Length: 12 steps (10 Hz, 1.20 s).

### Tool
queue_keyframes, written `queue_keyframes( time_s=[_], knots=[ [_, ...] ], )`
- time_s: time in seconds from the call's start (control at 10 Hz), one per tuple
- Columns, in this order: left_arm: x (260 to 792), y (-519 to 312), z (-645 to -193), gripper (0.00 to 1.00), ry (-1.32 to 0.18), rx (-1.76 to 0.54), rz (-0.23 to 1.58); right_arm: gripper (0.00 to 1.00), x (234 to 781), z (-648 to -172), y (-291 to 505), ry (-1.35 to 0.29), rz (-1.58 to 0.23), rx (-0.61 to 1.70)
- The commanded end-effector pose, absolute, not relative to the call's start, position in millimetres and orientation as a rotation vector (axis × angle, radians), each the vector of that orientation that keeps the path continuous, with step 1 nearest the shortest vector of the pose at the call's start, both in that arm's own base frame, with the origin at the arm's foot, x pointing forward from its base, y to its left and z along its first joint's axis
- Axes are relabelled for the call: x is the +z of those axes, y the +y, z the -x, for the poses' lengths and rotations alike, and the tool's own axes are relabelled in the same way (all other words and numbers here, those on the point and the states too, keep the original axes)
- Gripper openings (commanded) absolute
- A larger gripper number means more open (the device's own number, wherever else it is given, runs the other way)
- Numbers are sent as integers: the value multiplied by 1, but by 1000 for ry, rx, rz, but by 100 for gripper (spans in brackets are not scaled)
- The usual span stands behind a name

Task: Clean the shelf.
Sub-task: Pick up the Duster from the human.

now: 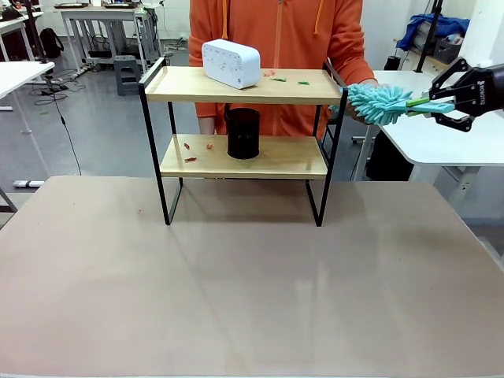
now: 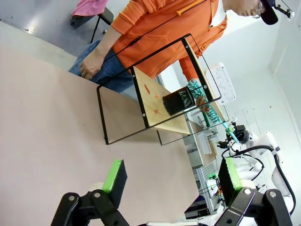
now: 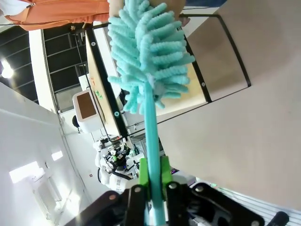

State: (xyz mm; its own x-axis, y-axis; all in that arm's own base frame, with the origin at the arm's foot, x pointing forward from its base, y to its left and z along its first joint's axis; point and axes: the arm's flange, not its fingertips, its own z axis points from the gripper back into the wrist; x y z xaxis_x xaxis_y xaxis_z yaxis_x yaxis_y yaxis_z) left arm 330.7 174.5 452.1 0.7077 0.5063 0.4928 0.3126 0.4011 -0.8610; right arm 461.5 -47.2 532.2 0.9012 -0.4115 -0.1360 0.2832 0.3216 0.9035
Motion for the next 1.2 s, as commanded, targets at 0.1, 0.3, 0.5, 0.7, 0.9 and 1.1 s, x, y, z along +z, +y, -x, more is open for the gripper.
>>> queue_keyframes(
  time_s=[0.1, 0.3, 0.5, 0.7, 0.9, 1.1],
  knots=[
    [453, 174, -332, 100, -857, 125, 1196, 0, 534, -456, -51, -166, -1199, -398],
    [453, 174, -332, 100, -857, 125, 1196, 0, 574, -416, -101, -277, -1204, -262],
    [453, 174, -332, 100, -857, 125, 1196, 0, 610, -341, -164, -389, -1158, -134],
    [453, 174, -332, 100, -857, 125, 1196, 0, 606, -266, -201, -278, -1100, 109],
    [453, 174, -332, 100, -857, 125, 1196, 0, 580, -236, -225, -204, -1055, 218],
    [453, 174, -332, 100, -857, 125, 1196, 2, 556, -247, -213, -229, -1073, 165]
  ],
)
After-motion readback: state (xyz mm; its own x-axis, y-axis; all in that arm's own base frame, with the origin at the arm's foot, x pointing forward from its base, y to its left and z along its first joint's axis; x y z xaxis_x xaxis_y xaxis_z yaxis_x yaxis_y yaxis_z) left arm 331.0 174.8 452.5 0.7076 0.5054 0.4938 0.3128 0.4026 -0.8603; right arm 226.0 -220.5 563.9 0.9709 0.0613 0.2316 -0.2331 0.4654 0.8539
